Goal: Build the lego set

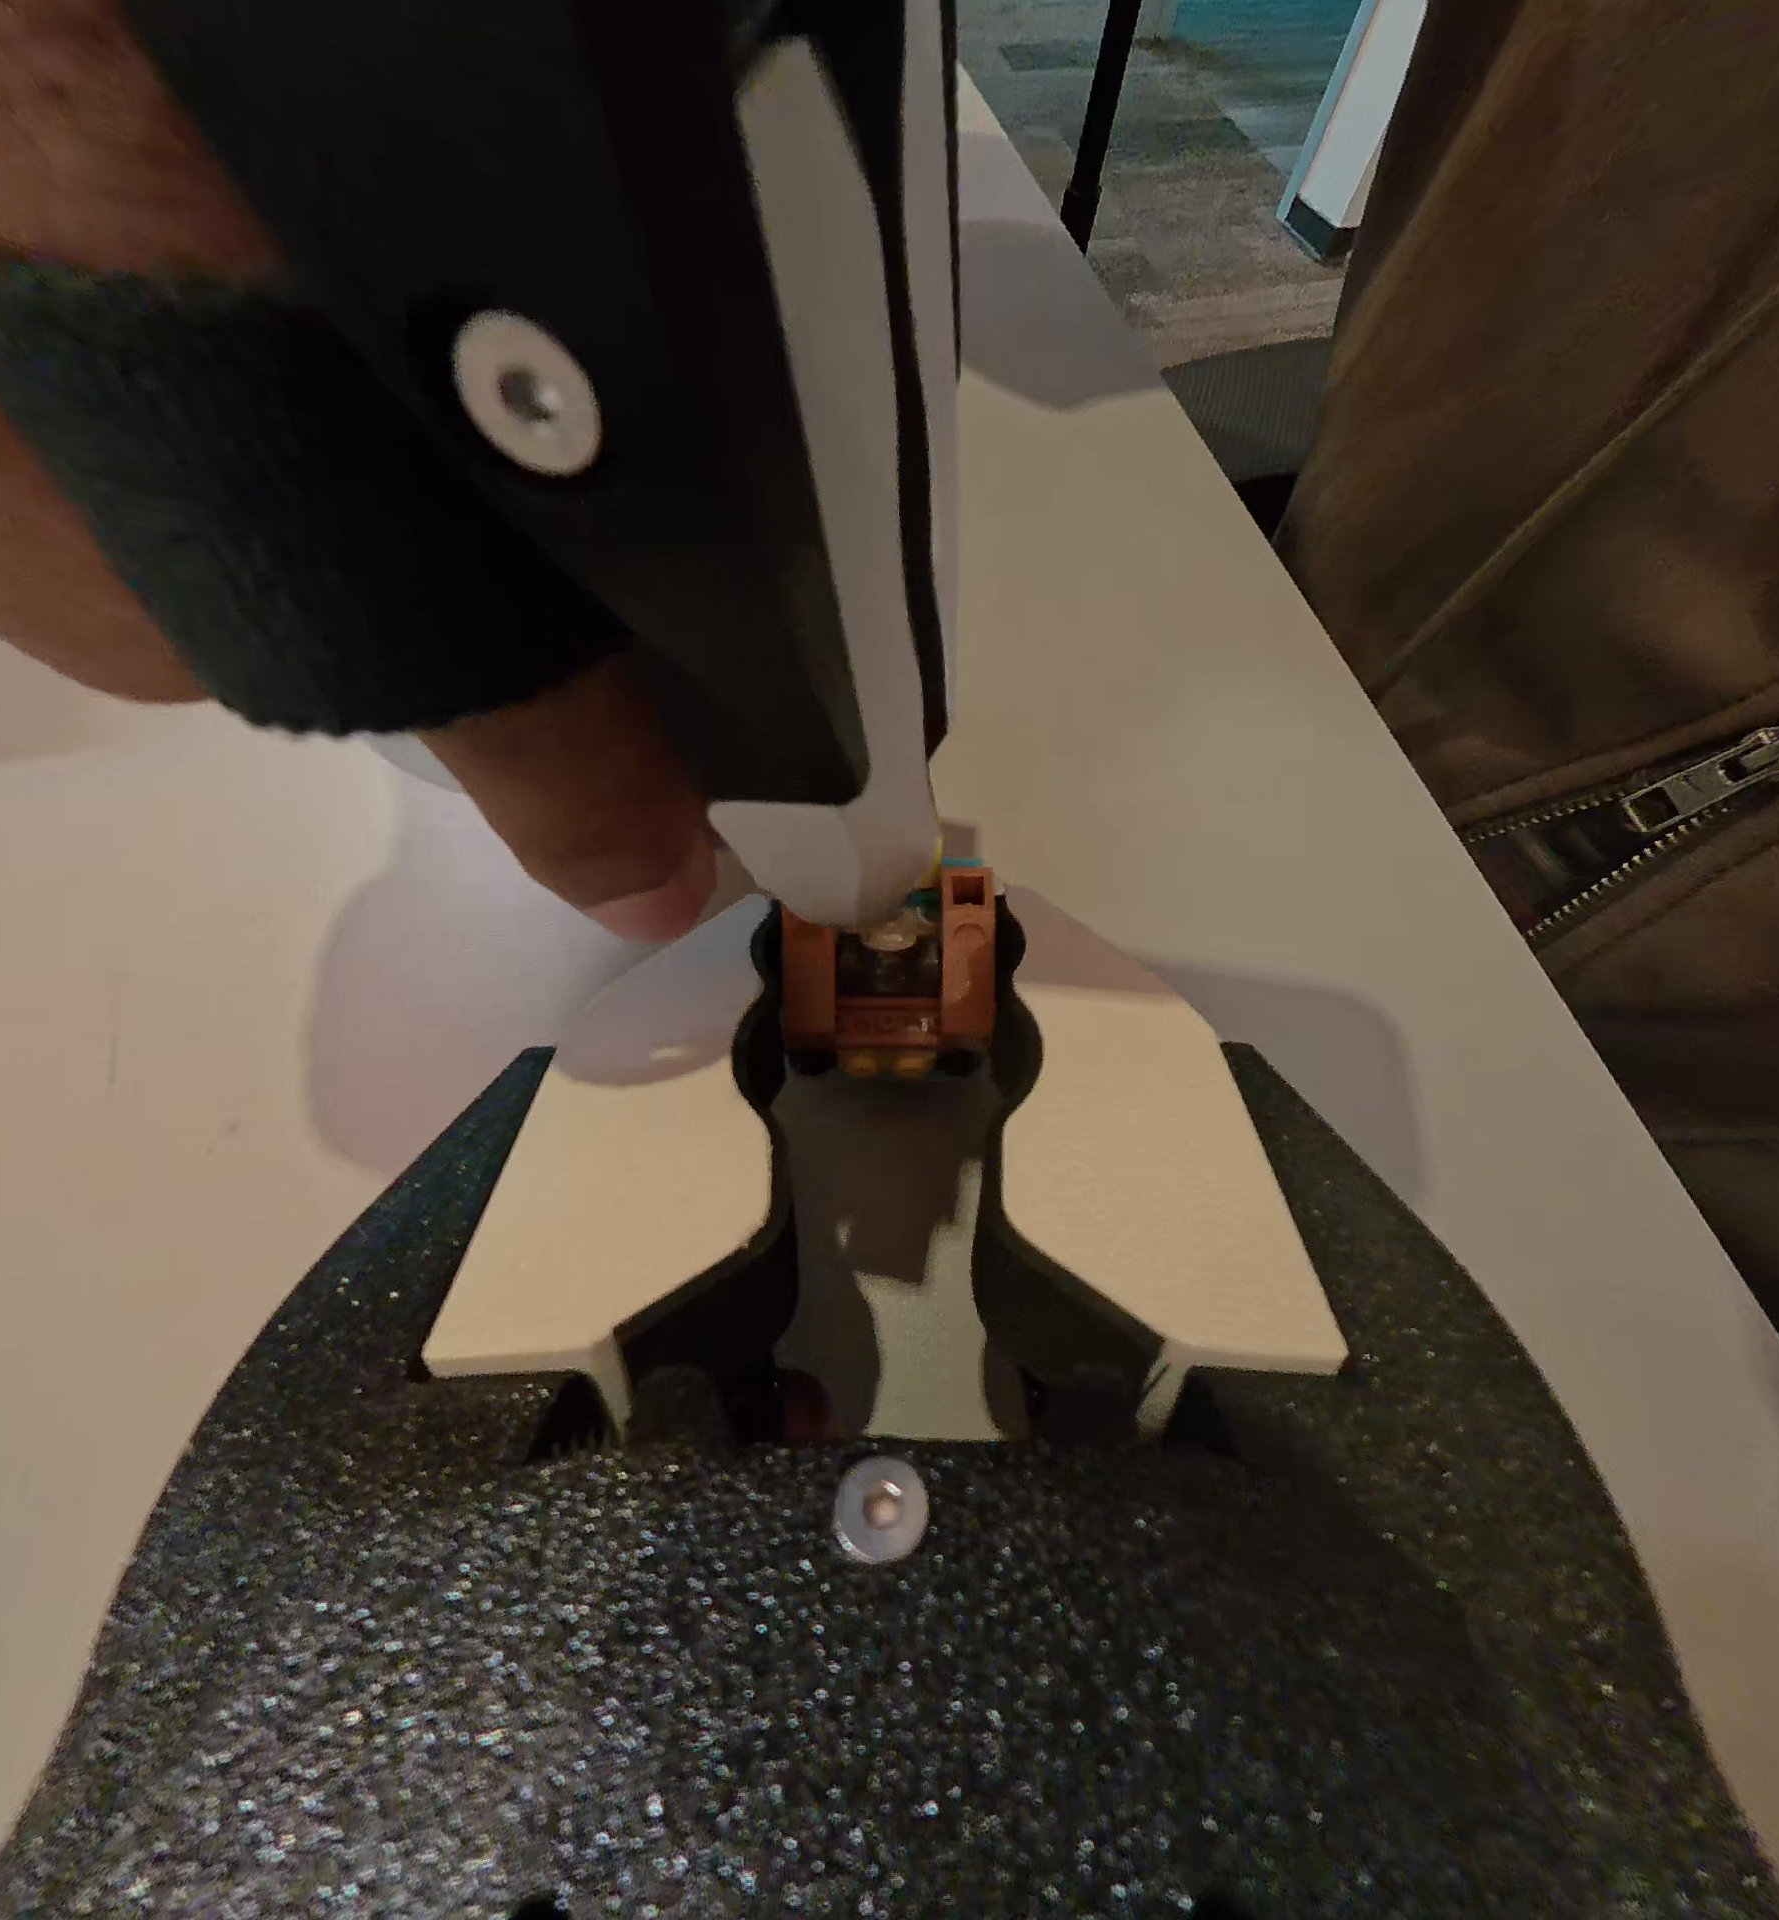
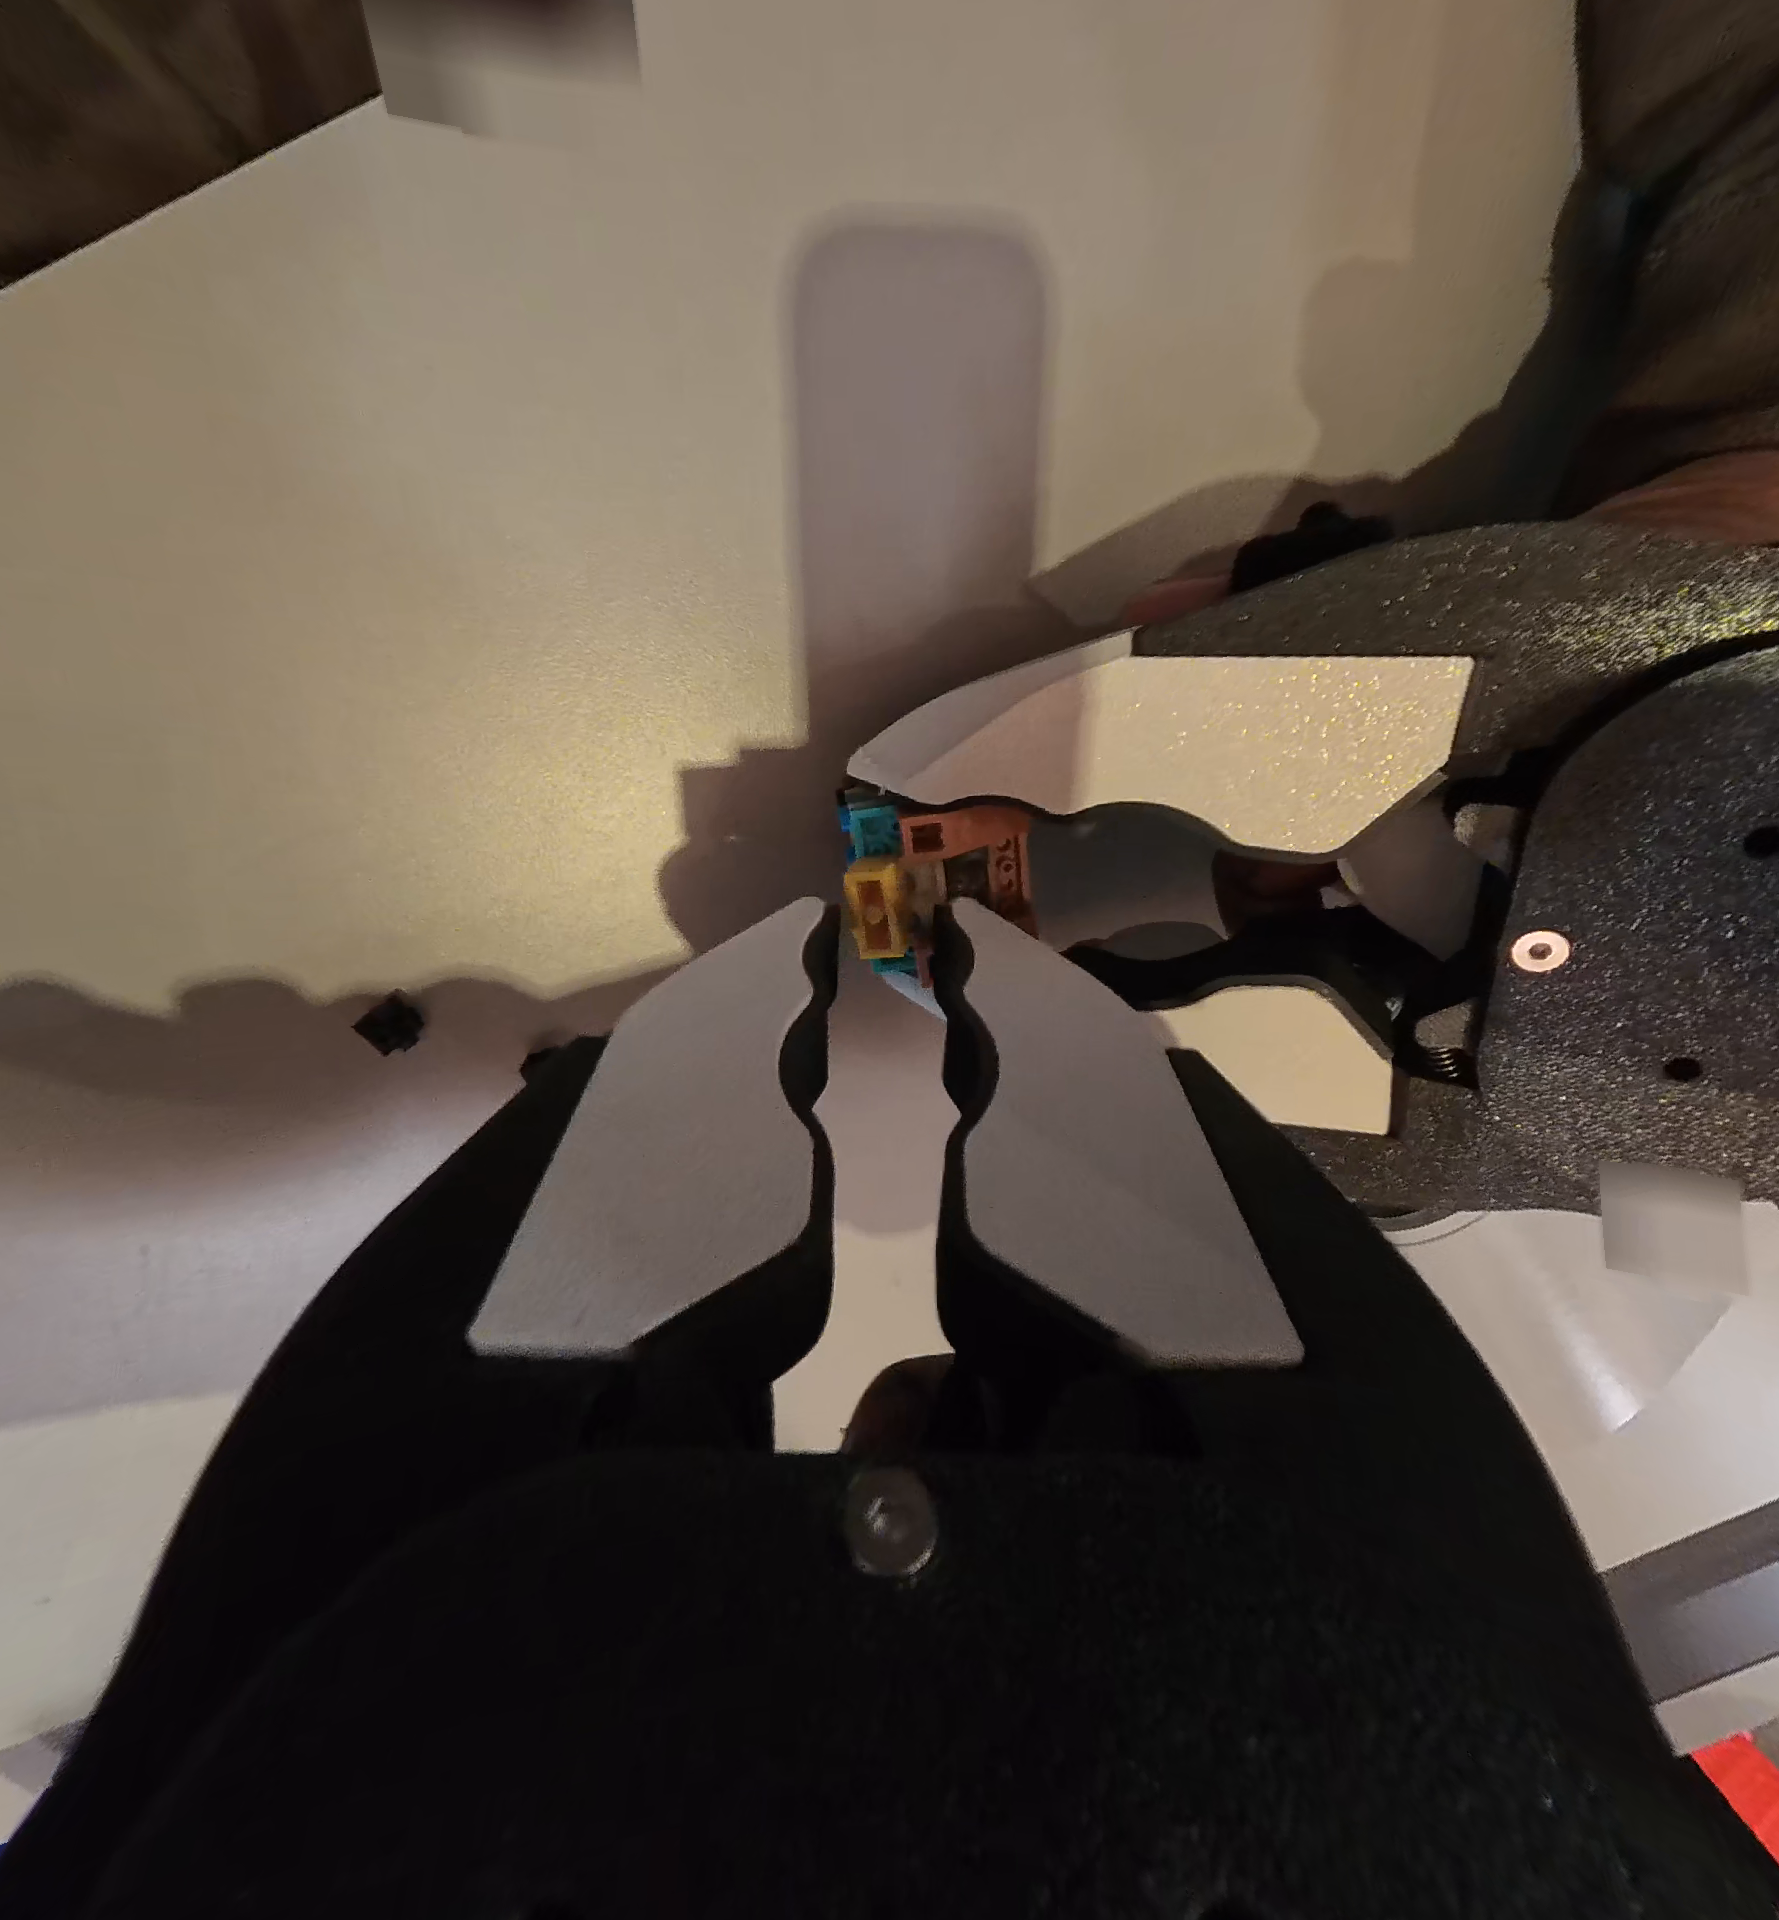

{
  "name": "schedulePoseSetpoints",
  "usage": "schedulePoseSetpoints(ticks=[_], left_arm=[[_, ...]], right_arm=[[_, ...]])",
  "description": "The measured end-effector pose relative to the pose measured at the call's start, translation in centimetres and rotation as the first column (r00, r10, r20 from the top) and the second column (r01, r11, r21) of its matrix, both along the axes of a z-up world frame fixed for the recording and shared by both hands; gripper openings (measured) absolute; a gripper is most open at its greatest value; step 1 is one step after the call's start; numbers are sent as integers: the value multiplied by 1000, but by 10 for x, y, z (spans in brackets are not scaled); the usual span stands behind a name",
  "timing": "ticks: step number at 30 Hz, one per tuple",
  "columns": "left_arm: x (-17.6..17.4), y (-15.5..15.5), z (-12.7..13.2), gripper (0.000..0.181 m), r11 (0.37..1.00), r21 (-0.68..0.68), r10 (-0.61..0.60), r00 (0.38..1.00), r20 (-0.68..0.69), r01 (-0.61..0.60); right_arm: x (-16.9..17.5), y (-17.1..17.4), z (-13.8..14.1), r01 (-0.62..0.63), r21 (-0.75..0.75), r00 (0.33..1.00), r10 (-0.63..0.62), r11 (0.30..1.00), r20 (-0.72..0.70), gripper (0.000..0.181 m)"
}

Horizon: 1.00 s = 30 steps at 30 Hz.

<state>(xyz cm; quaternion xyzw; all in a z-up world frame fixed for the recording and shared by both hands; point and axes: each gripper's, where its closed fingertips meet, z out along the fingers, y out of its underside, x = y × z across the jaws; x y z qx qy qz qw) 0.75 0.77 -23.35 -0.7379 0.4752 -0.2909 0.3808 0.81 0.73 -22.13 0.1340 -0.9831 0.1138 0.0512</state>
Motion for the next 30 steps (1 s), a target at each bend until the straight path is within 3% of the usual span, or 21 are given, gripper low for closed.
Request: schedulePoseSetpoints(ticks=[7,11,15,18,22,30], left_arm=[[-4,1,4,38,1000,7,13,1000,26,-13],[-8,3,12,37,999,18,31,998,57,-32],[-15,5,25,37,998,24,50,992,119,-53],[-18,4,37,37,998,16,49,982,182,-53],[-21,3,47,37,999,2,45,965,258,-48],[-20,0,46,37,1000,-17,29,964,265,-26]], right_arm=[[-1,6,11,63,-55,995,-67,997,-79,25],[2,11,22,144,-188,966,-180,971,-188,36],[-4,9,36,121,-395,844,-304,911,-442,44],[-9,10,34,72,-415,706,-341,907,-621,48],[-14,3,39,-2,-442,559,-366,897,-744,52],[-22,0,36,-54,-363,448,-302,930,-842,60]])
